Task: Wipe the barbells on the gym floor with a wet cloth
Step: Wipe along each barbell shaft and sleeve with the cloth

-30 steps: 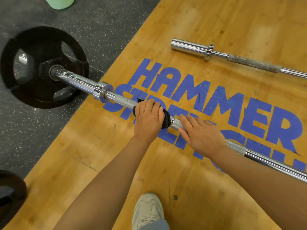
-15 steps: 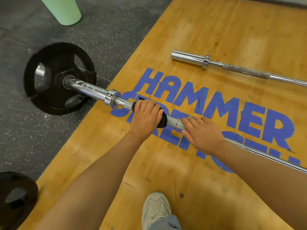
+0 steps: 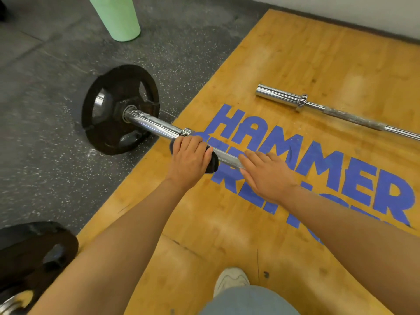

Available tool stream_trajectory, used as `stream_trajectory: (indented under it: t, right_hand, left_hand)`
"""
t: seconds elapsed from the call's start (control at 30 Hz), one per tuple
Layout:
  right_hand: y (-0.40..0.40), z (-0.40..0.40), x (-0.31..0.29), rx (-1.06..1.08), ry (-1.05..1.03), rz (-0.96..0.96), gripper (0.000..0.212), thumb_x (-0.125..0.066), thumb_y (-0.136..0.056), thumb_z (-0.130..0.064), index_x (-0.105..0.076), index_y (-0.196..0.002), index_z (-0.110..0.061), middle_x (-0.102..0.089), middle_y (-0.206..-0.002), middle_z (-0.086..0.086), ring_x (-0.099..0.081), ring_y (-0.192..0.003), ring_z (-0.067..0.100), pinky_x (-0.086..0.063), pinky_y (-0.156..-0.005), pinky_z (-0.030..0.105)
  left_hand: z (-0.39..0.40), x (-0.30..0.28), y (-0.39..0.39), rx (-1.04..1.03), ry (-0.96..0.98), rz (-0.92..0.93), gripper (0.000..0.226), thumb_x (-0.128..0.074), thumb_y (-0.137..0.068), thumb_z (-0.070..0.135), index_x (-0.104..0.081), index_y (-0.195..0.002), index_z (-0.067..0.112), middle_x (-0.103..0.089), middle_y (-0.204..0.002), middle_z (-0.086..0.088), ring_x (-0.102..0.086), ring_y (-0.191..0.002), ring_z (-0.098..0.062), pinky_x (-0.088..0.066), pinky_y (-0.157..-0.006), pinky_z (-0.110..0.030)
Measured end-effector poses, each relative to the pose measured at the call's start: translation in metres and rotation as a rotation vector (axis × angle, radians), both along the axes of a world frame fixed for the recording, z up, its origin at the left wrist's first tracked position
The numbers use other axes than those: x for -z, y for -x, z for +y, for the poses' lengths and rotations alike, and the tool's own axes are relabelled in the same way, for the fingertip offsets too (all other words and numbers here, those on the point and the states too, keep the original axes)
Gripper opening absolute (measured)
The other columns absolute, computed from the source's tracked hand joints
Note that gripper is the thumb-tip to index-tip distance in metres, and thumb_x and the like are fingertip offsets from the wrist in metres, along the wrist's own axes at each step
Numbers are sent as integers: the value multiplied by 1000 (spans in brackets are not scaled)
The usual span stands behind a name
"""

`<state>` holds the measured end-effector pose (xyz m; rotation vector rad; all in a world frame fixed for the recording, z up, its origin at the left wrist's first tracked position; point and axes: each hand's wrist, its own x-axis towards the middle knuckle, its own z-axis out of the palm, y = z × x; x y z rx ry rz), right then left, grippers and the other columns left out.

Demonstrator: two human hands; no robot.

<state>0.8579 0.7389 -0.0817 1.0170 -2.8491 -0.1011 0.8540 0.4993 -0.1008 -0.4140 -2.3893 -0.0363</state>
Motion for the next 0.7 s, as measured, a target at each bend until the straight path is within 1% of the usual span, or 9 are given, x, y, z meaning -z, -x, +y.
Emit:
stream_trajectory:
  t: [0.1, 0.27, 0.33, 0.43, 0.5, 0.57, 0.6, 0.63, 0.7]
  right_hand:
    - [11, -19, 0, 15, -4, -33, 53, -30, -98, -35, -68, -116, -3, -70, -111, 17, -69, -87, 35, -58, -70, 45]
    - [37, -58, 3, 77, 16, -108, 54, -30, -97, -36, -68, -116, -1, -71, -110, 16, -70, -86, 33, -58, -69, 43]
    - [44, -69, 12, 65, 5, -147, 54, -29, -98, -37, -66, -118, -2, -70, -110, 15, -69, -89, 34, -57, -71, 44]
    - [56, -82, 33, 27, 9, -212, 57, -26, -100, -38, -62, -123, -2, -68, -114, 15, -68, -93, 35, -56, -74, 48]
    - [65, -94, 42, -7, -9, -226, 60, -22, -101, -38, -59, -133, -2, -64, -128, 16, -66, -104, 34, -56, -83, 51]
    - [71, -102, 51, -41, -6, -285, 65, -13, -102, -38, -38, -150, -3, -46, -150, 15, -54, -128, 33, -46, -102, 51]
    - [74, -104, 54, -56, -8, -304, 68, -10, -101, -39, -29, -154, -2, -39, -155, 16, -49, -133, 33, -43, -106, 49]
    - [75, -105, 56, -50, 20, -324, 68, -11, -101, -39, -30, -153, 0, -40, -154, 18, -51, -131, 34, -46, -104, 47]
    - [75, -104, 63, -35, -12, -422, 63, -20, -103, -37, -47, -142, 6, -56, -138, 23, -66, -107, 36, -59, -83, 45]
  left_hand:
    - [-18, -4, 8, -14, 9, -16, 37, -38, -102, 25, -65, -87, 5, -63, -91, -12, -59, -83, -32, -35, -87, -40]
    - [-34, -5, 33, -73, -9, -27, 56, -21, -109, 31, -66, -89, 5, -64, -93, -12, -57, -88, -29, -35, -87, -40]
    - [-34, -2, 47, -106, -4, -49, 58, -18, -109, 32, -66, -89, 6, -63, -94, -11, -55, -90, -28, -35, -88, -40]
    - [-30, 5, 64, -173, 57, -153, 54, -19, -108, 30, -64, -91, 6, -62, -94, -10, -58, -87, -30, -34, -88, -41]
    - [-28, 16, 73, -230, 97, -203, 45, -26, -104, 29, -63, -91, 7, -61, -94, -10, -58, -85, -31, -34, -86, -40]
    - [-27, 27, 78, -256, 94, -240, 42, -29, -103, 28, -63, -93, 7, -62, -94, -10, -58, -85, -30, -35, -86, -40]
    - [-26, 32, 78, -260, 67, -251, 41, -30, -102, 28, -64, -94, 6, -62, -95, -10, -59, -85, -30, -36, -85, -40]
    - [-25, 36, 77, -261, 31, -250, 39, -32, -102, 26, -64, -97, 6, -63, -97, -10, -59, -86, -30, -37, -86, -40]
    - [-26, 40, 77, -239, -52, -232, 36, -35, -102, 23, -65, -102, 3, -64, -102, -12, -58, -90, -30, -41, -86, -41]
